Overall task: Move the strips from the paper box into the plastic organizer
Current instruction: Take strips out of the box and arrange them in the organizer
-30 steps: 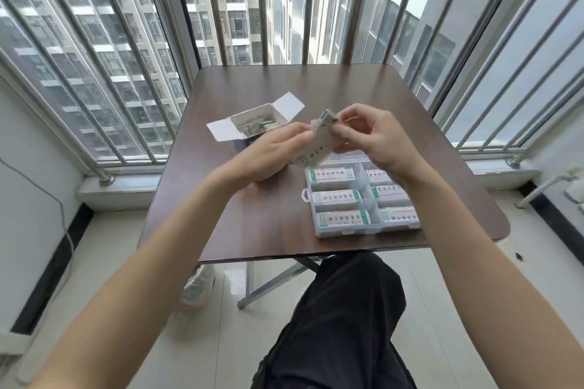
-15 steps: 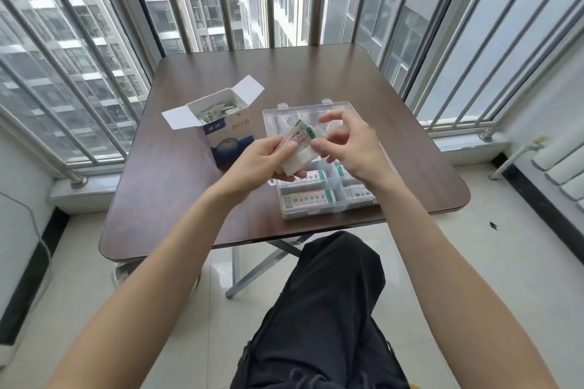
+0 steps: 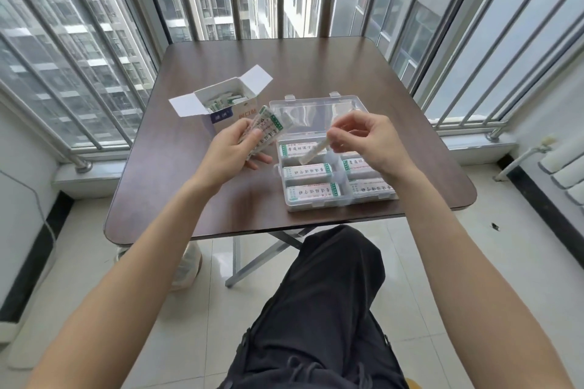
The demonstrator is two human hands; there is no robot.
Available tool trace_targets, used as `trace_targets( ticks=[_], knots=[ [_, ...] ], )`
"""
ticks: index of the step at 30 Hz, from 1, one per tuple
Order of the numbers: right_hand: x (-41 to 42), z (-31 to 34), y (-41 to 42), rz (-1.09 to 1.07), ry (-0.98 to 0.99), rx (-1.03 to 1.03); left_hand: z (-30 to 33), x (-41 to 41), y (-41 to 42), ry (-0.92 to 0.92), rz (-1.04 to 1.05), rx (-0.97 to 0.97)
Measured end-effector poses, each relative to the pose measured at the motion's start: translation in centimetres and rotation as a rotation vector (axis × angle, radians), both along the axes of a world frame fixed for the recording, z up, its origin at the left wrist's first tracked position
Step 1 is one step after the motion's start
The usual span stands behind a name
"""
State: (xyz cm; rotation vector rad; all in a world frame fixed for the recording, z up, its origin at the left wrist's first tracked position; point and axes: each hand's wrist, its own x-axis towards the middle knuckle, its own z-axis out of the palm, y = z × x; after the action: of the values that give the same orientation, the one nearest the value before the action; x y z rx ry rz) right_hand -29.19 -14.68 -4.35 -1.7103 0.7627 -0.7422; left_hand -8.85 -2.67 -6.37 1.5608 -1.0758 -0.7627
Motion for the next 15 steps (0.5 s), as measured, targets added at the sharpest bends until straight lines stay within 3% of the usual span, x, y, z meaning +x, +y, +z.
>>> trace_targets(
  ticks=[7,15],
  knots=[
    [0.4,-1.5,0.5,0.032,0.155,-0.136,-0.9,0.2,1.3,0.065,0.048,0.003],
    [1.7,-2.1,1.1,-0.051,0.390,-0.310,-1.7,0.0,0.7,0.011,0.074,-0.036]
  ],
)
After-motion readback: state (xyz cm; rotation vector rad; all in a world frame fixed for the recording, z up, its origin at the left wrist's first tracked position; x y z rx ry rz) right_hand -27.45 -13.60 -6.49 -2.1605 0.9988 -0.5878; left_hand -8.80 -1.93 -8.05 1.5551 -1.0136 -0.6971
